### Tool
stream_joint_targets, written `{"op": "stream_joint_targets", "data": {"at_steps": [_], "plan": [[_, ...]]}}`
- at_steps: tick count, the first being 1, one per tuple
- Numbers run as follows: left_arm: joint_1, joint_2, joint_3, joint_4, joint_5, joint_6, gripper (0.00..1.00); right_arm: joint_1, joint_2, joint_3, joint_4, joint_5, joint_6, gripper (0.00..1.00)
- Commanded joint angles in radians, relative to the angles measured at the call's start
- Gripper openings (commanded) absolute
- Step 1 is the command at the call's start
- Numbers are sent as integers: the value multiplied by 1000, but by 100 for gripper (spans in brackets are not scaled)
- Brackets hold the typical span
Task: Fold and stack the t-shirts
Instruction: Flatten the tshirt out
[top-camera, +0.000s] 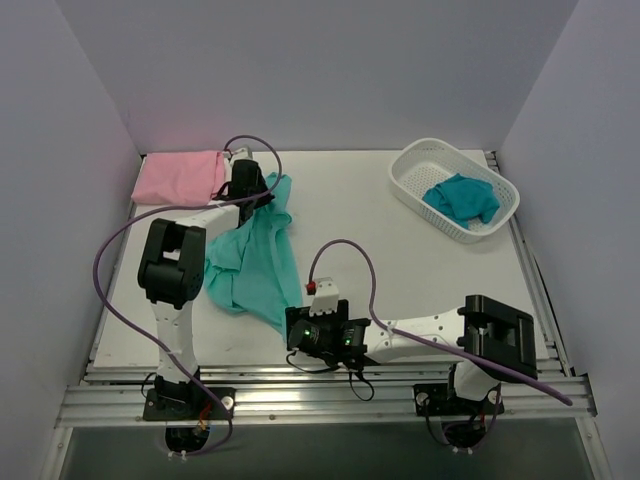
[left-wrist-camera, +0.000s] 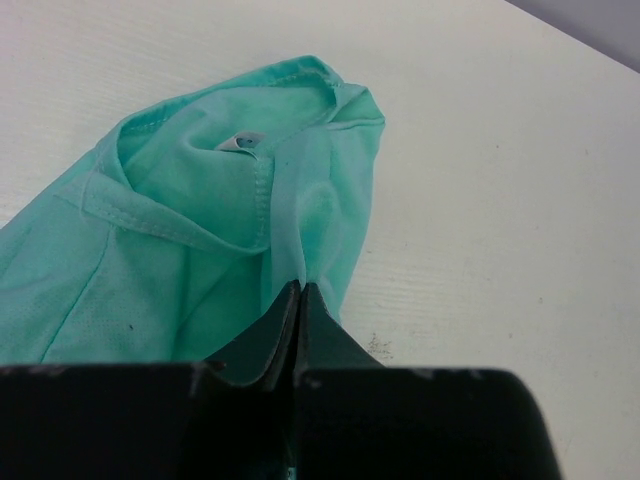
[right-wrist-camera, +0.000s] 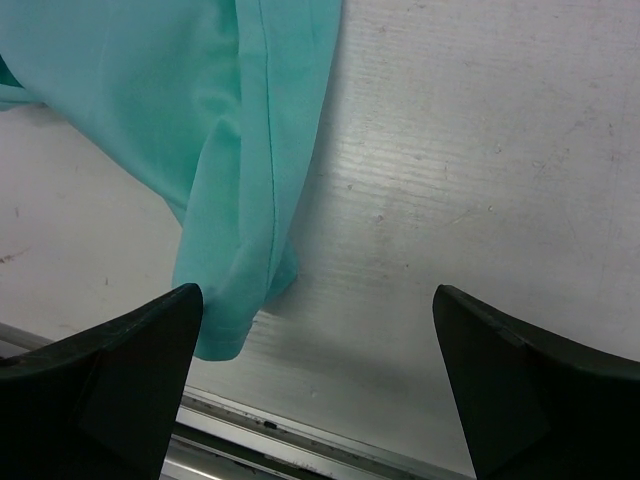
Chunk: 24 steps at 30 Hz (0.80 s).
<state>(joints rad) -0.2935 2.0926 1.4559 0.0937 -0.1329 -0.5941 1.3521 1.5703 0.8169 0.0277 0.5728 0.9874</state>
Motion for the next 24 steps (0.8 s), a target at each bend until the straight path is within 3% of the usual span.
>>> {"op": "stream_joint_targets", "data": {"at_steps": [1,6,10,12,15,20,24], "plan": [[7,0,14,26,9,8,2,7,31,39,8,41,5,88],[7,-6,12,29,7,8,2,7,89,54,51,12,-19,67],[7,-8,6,32,6,11,2,5,134,80,51,2,-27,38],[8,-9,3,34,3,14,2,4,143,80,51,2,-29,29],[11,-13,-6,41,3,14,2,-1,142,68,60,1,-30,0],[14,-31,-15,37,-4,27,2,-16,93,28,29,39,-32,0],[11,-107,-49,26,-45,50,2,-42,-97,-7,-127,186,-12,0]]}}
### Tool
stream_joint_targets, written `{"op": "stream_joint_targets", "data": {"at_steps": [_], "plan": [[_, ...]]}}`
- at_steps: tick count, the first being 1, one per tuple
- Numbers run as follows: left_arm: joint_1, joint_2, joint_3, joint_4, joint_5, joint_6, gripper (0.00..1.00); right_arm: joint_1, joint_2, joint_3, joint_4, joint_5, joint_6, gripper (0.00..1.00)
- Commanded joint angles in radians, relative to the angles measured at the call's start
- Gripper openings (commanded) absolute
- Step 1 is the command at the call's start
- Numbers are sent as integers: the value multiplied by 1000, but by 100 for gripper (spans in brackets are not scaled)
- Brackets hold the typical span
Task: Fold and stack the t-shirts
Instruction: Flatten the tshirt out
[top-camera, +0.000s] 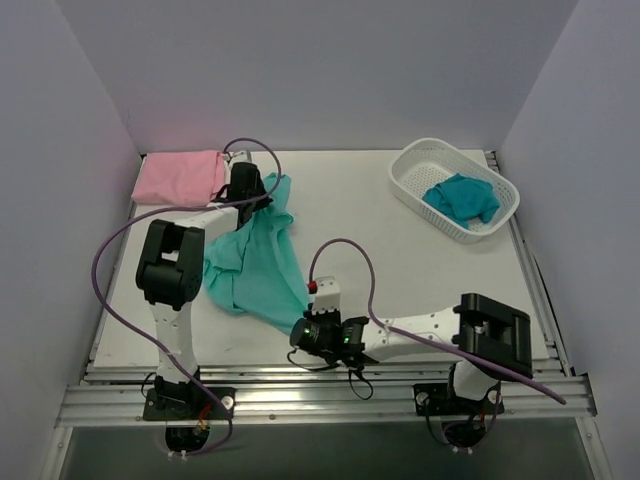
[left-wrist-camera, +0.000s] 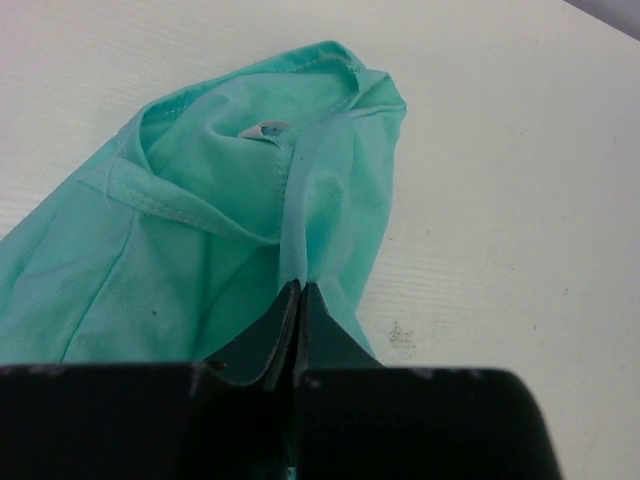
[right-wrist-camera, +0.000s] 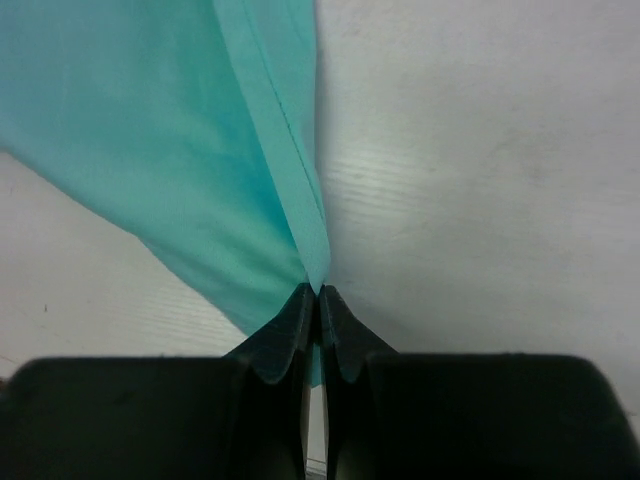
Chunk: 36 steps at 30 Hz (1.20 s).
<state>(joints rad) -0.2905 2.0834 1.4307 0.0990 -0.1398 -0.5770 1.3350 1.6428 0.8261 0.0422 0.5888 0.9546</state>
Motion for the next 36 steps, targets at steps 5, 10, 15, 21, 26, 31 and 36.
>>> {"op": "stream_joint_targets", "data": {"at_steps": [5,10,15,21,26,31,36], "plan": [[-12,-337,-108,-33,-102,57,2,-43,-479,68,-506,376,59,0],[-64,-590,-102,-226,-185,114,2,-46,-717,237,-890,574,53,0],[-177,-862,-79,-370,-265,172,2,-48,-882,476,-1108,577,47,0],[-257,-1103,40,-580,-230,148,2,-60,-1025,557,-850,464,-224,0],[-271,-1236,132,-694,-139,138,2,-164,-1089,625,-595,324,-436,0],[-271,-1315,258,-693,-26,126,2,-272,-1026,726,-412,107,-563,0],[-250,-1321,303,-571,146,89,2,-323,-924,821,-205,-107,-626,0]]}}
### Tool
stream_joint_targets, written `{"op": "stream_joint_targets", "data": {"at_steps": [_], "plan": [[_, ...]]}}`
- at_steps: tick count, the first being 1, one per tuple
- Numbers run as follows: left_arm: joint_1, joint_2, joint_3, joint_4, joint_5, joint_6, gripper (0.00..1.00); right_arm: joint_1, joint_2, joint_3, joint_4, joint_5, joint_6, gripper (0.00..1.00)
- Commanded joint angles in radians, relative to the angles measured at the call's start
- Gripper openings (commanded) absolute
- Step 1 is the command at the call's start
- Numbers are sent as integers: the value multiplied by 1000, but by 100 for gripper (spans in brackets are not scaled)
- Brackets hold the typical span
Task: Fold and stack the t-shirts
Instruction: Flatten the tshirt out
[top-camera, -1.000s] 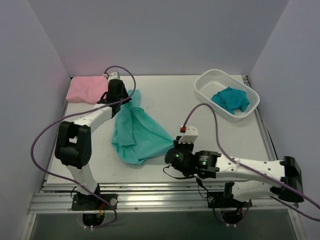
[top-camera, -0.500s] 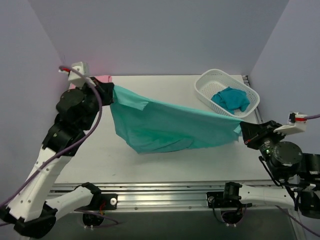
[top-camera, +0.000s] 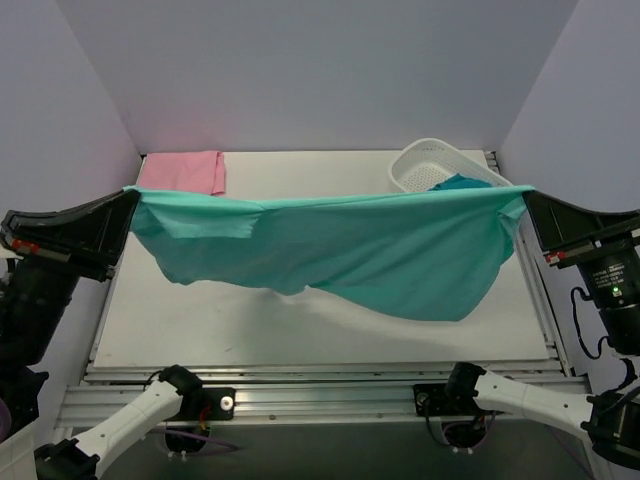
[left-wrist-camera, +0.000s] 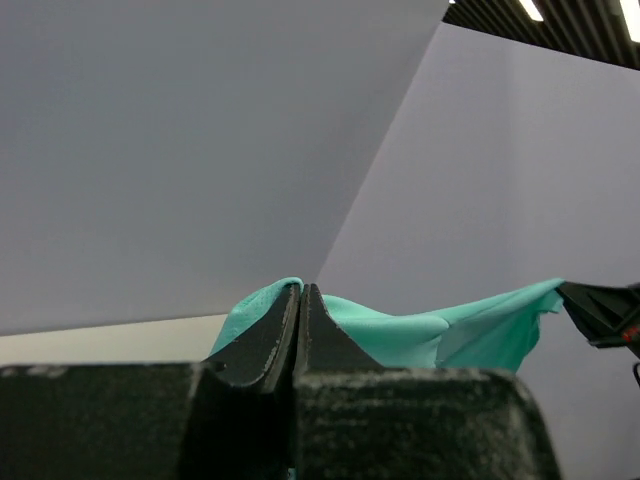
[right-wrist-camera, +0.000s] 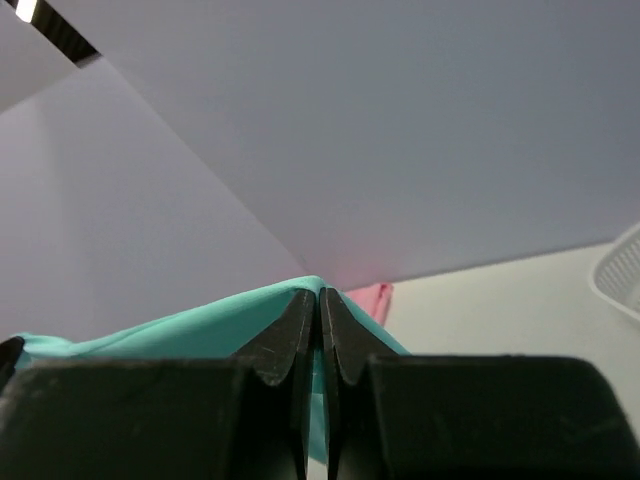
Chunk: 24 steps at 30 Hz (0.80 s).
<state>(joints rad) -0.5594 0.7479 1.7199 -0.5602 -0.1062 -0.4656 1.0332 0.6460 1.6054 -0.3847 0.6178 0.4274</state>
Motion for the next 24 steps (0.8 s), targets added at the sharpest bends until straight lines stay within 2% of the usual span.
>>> {"op": "stream_joint_targets", "data": {"at_steps": [1,3,5,6,7,10,11,13,14,15,16,17,18,19,20,21,22,23,24], "plan": [[27,25,27,95,184,-25,2,-21,122,53,254,-204,-102,0],[52,57,101,71,206,-2,2,-21,229,146,225,-254,-131,0],[62,67,110,75,163,13,2,-21,268,169,236,-196,-162,0],[67,79,84,94,127,16,2,-19,280,160,253,-138,-173,0],[67,93,72,103,52,27,2,-16,305,151,294,25,-190,0],[67,224,79,100,-45,79,2,-10,391,136,340,265,-277,0],[69,314,90,83,-94,90,2,-12,415,128,351,395,-318,0],[114,396,80,94,-109,94,2,-38,475,71,374,477,-348,0],[154,466,58,111,-54,76,2,-65,497,51,372,485,-339,0],[203,497,29,165,-3,49,2,-112,538,19,344,435,-250,0],[302,533,-47,204,52,-20,2,-280,562,2,267,351,-186,0],[337,603,-84,244,91,-51,2,-386,589,-22,251,239,-123,0],[357,640,-117,322,98,-74,2,-492,647,-110,262,-28,-36,0],[369,686,-159,359,94,-77,2,-666,690,-157,330,-143,-4,0],[389,793,-164,391,99,-80,2,-726,748,-192,366,-229,20,0],[397,856,-158,431,103,-84,2,-766,891,-211,383,-307,37,0],[404,925,-139,437,105,-84,2,-807,967,-197,421,-320,51,0],[418,1071,-78,434,103,-87,2,-817,1044,-182,431,-325,56,0],[426,1146,-38,433,105,-94,5,-821,1173,-161,441,-301,60,0]]}}
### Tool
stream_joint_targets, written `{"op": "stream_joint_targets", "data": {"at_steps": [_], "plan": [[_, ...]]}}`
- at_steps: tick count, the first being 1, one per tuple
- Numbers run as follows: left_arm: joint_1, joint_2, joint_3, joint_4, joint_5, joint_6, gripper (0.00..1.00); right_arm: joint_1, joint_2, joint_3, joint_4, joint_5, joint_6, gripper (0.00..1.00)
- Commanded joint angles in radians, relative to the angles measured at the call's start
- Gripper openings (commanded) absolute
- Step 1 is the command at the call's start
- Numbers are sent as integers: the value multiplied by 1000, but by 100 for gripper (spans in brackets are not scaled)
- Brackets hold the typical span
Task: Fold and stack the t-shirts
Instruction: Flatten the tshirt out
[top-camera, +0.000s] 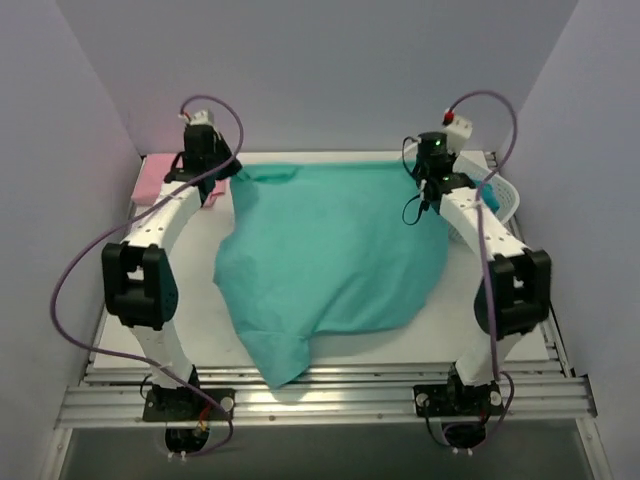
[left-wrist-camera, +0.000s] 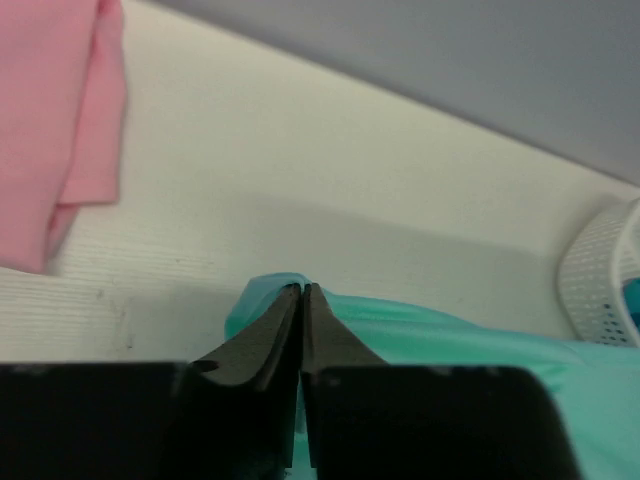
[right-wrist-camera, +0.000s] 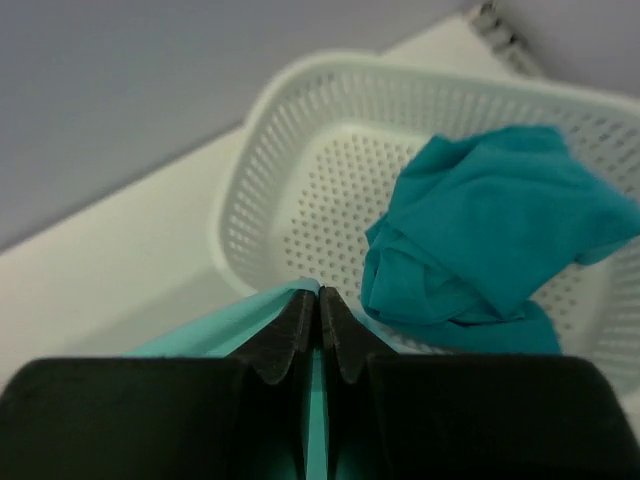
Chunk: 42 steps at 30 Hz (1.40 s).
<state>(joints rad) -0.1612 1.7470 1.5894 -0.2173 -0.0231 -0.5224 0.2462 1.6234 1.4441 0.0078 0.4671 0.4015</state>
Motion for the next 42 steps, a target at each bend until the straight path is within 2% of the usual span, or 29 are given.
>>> {"op": "stream_joint_targets", "data": {"at_steps": [1,2,3,4,5,6,8,11,15,20,25,28,29,32,35,37,40,41,42], "plan": [[38,228,142,87,78,-41,15,-36,254,21,72,-147,94,0],[49,393,279,60,104,-48,38,-44,315,94,61,-150,100,0],[72,469,364,21,129,-62,60,-50,422,149,35,-160,106,26],[83,546,461,-23,178,-83,98,-51,465,210,-44,-171,111,49],[91,647,616,-104,187,-90,94,-45,498,295,-63,-173,105,73],[95,669,656,-119,186,-90,94,-44,516,314,-68,-174,99,99],[95,645,675,-93,175,-88,94,-36,472,311,-55,-156,92,100],[94,545,600,-12,169,-84,94,-36,384,288,-34,-150,88,100],[92,445,560,-16,160,-73,94,11,258,262,-43,-91,57,100],[71,284,419,22,138,-39,94,47,121,230,-52,-67,40,100],[48,145,249,32,137,-34,94,71,64,185,-48,-50,7,100],[-9,8,56,105,112,-36,94,73,56,142,-58,-88,19,99],[-50,-18,-48,120,98,-36,94,82,40,74,-48,-97,23,99],[-113,-92,-182,165,34,-40,94,90,-6,-109,53,-137,71,96],[-202,-130,-340,208,-30,-120,96,113,-29,-255,121,-160,117,93],[-304,-161,-489,324,-98,-155,96,142,-33,-304,159,-148,122,92],[-414,-130,-639,464,-176,-226,100,176,-13,-332,162,-122,134,89],[-429,-109,-646,476,-179,-238,100,180,4,-330,162,-120,135,89],[-442,-86,-648,487,-182,-249,95,183,12,-323,161,-122,138,88]]}}
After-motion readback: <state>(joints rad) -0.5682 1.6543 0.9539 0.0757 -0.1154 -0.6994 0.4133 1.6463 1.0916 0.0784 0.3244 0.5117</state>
